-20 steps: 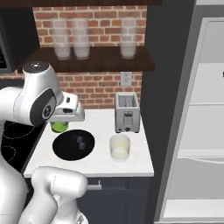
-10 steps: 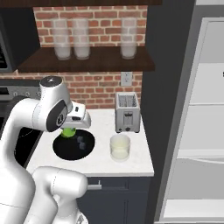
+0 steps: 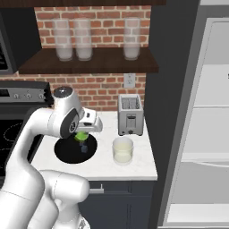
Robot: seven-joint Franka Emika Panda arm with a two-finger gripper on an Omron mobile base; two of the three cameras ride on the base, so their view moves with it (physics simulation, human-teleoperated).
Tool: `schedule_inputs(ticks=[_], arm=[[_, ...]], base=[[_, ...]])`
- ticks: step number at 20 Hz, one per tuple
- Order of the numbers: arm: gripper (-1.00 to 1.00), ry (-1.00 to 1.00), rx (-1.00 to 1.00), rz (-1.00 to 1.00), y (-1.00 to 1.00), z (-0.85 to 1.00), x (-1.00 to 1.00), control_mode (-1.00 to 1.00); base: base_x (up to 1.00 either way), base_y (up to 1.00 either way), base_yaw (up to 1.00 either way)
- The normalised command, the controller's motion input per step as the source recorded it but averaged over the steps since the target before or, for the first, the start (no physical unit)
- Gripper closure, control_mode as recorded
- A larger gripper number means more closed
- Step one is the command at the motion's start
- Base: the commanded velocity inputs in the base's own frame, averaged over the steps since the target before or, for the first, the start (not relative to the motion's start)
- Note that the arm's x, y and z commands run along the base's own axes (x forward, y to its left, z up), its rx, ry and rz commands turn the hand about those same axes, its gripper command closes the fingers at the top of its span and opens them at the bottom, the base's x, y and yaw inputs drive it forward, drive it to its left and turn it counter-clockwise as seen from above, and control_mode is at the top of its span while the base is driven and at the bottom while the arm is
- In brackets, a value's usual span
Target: Grab a lemon wedge from the fridge and one ice cube from the ice bowl, and put them in the glass of lemonade.
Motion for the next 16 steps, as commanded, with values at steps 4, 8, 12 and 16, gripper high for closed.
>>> schedule_inputs(ticks=[4,8,12,16], arm=[[1.00,0.00,0.02,-0.02,-0.79,0.00,0.35,-1.00],[1.00,0.02,0.00,-0.01,-0.65,0.00,0.49,-1.00],[1.00,0.01,0.00,0.00,-0.38,-0.15,0.19,-1.00],[1.00,0.00,0.00,-0.02,-0.22,-0.36,0.00,-1.00]], base=[[0.00,0.00,0.00],[0.00,0.00,0.00],[0.00,0.00,0.00],[0.00,0.00,0.00]])
